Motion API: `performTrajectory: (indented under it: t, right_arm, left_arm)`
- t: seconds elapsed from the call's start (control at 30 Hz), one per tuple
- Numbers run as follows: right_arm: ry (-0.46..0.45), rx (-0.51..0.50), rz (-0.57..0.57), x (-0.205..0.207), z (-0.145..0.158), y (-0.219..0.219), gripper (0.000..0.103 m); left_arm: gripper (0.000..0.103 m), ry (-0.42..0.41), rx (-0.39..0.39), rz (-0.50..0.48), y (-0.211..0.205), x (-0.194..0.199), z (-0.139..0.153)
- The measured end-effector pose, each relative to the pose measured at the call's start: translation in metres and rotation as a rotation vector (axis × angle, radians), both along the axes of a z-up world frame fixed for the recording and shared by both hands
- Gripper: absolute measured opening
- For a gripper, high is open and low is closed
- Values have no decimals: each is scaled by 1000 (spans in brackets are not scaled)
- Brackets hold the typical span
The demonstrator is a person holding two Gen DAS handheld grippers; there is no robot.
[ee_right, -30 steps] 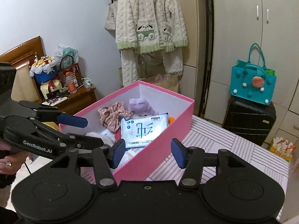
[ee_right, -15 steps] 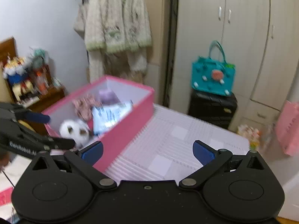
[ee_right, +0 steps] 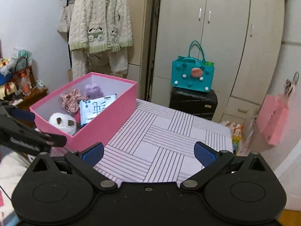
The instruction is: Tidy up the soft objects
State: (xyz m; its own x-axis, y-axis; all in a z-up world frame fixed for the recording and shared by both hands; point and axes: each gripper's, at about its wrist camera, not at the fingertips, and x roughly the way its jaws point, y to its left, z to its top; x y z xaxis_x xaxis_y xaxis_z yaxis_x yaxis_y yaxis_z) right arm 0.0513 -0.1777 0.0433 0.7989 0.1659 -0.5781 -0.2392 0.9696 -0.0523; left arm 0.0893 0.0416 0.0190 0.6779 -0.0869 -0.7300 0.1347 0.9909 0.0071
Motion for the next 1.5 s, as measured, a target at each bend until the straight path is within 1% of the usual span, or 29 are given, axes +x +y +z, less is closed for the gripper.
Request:
performTrajectory:
  t: [0.07,0.1,0.13,0.23,0.3,0.43,0.5,0.63,0.77,0.93,1.13,1.23,1.33,1.5]
  right_arm:
    - [16,78,7,-4,3,-5,103]
    - [25,116,13,-7,5,-9,103]
    - [24,142,8,-8,6,-11,103]
    - [20,170,-30,-14,3,-15,103]
    - [27,179,-54,-17,-2,-16,103]
    - [20,117,-119,-20,-9,-12,103]
    - [17,108,-135,-22,-9,-14,103]
    - [16,112,-143,-27,-7,-18,103]
    - [11,86,-147,-32,-3,-16,103]
    - [-10,50,-140,-38,2,-13,103]
    - [-13,63,-151,-41,2,-18,103]
    - [-14,65,-161,-42,2,-20,103]
    - [-16,55,-170,-43,0,-19,103]
    - [-26,34,-160,-45,-3,-15,103]
  left_arm:
    - [102,-19,47,-3,-5,-5,0]
    - [102,-32,54,9,-6,-8,0]
    - [102,-39,51,18,-7,-11,1]
    - [102,-43,16,13,-4,-16,2]
    - [102,-57,17,24,-4,-19,4]
    - [102,-59,6,22,-3,-22,3]
    - [102,-57,-4,21,-3,-24,2]
    - [102,-58,-6,19,-5,-26,1]
    - [102,-55,-8,16,-7,-28,1]
    - [102,-53,-11,-12,-10,-30,7]
    - [102,-48,-2,-37,-15,-32,9]
    - [102,-63,5,-34,-16,-35,9]
    - [102,-61,-13,-38,-15,-38,8]
    - [102,-63,-19,-43,-14,-42,7]
